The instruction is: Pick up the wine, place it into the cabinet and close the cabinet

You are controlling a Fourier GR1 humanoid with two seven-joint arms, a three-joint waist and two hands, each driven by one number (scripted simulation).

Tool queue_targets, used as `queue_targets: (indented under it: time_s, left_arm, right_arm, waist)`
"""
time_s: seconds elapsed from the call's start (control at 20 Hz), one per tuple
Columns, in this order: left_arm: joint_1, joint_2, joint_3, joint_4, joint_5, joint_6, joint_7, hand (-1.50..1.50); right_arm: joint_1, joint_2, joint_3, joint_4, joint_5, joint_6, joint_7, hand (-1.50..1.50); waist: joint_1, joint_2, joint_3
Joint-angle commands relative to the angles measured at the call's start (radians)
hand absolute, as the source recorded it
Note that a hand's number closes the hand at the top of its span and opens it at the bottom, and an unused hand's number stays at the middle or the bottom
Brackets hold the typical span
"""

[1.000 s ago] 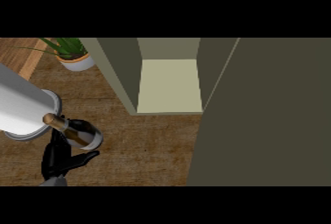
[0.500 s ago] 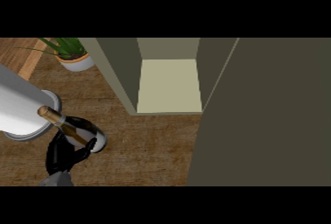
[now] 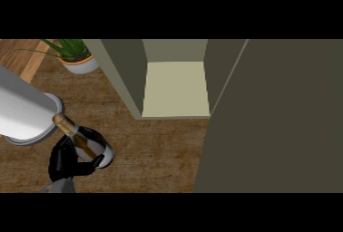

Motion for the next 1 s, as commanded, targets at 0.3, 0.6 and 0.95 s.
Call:
queue_targets:
  time_s: [0.3,0.6,0.95]
  left_arm:
    - [0.087,-0.048,-0.209,-0.136,-0.106,-0.16,0.003,1.5]
    - [0.165,-0.117,-0.273,-0.349,-0.072,-0.155,0.127,1.5]
    - [0.264,-0.129,-0.404,-0.596,-0.035,-0.117,0.27,1.5]
  right_arm:
    - [0.067,-0.069,-0.019,-0.173,0.067,-0.014,0.016,-1.5]
    - [0.056,-0.08,-0.004,-0.195,0.091,-0.033,0.047,-1.5]
    - [0.11,-0.111,-0.047,-0.166,0.013,-0.011,-0.064,-1.5]
  waist:
    - [0.004,-0.002,0.001]
    - [0.01,-0.004,0.001]
    - [0.012,0.001,0.002]
